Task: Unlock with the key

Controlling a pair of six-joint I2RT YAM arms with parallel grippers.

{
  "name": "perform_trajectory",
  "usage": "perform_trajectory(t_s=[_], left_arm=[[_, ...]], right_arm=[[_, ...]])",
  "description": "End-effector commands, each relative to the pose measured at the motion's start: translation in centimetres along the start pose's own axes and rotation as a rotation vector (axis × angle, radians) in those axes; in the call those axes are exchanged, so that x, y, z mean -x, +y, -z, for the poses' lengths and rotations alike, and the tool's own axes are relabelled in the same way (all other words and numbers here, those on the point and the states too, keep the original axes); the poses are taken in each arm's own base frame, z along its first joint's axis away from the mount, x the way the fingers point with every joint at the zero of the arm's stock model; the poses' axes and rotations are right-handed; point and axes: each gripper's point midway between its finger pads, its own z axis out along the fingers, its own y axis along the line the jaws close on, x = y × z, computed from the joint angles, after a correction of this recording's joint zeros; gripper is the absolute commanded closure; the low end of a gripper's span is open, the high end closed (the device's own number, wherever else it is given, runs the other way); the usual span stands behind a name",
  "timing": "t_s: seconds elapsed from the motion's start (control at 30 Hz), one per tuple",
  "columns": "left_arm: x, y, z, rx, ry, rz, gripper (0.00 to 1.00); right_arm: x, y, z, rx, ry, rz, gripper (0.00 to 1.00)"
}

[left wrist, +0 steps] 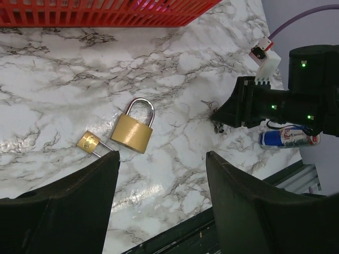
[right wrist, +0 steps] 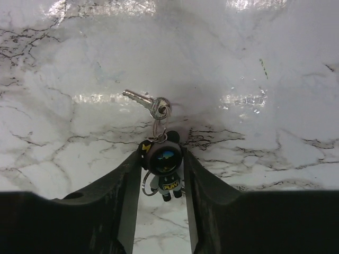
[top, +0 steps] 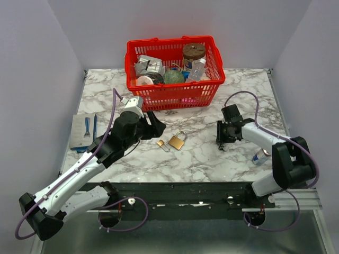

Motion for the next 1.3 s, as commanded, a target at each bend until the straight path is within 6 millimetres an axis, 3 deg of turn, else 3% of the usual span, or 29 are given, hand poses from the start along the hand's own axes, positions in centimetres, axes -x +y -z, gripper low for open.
perform_trajectory(t_s=[0.0,0.23,0.43,0.57,0.6,0.7,0.8,0.83,0.9,0.93,1.07,1.27], left_arm=[[-0.4,1.0,0.1,0.045,-0.004,0.002,0.27],[0.2,-0.2,-0.6,0.006,0.0,-0.034,0.27],[1.0,-2.2,-1.0,-0.081,-0.012,-0.055,0.3],[1.1,-4.5,-1.2,-0.197,-0.009,-0.073,0.33],[0.9,-5.2,-1.2,-0.236,0.0,-0.082,0.33],[1.0,-7.9,-0.6,-0.383,0.01,-0.122,0.29],[1.2,-10.2,0.0,-0.514,0.013,-0.159,0.18],[1.3,-10.7,0.2,-0.539,0.008,-0.166,0.1],[1.7,-11.8,0.5,-0.6,-0.015,-0.177,0.02],[1.6,-11.9,0.5,-0.619,-0.016,-0.181,0.01],[2.4,-13.5,0.7,-0.694,-0.048,-0.184,0.01],[3.2,-15.9,1.0,-0.809,-0.057,-0.168,0.01]], right_arm=[[0.3,-0.5,-0.1,-0.044,0.028,0.019,0.58],[0.6,0.4,0.4,0.009,0.017,0.052,0.79],[3.0,1.8,4.8,0.094,-0.096,0.103,0.98],[4.8,3.2,8.4,0.159,-0.139,0.134,0.99],[4.5,3.4,9.1,0.173,-0.114,0.143,0.99],[5.2,5.7,12.3,0.301,-0.111,0.18,0.99],[5.3,8.6,15.9,0.478,-0.118,0.219,0.99],[6.2,9.7,17.7,0.532,-0.148,0.233,0.99],[5.8,11.7,20.5,0.673,-0.135,0.247,0.99],[6.0,12.8,22.4,0.753,-0.146,0.259,0.99],[5.8,14.7,26.5,0.909,-0.163,0.258,0.99],[5.0,16.2,30.8,1.078,-0.165,0.245,0.99]])
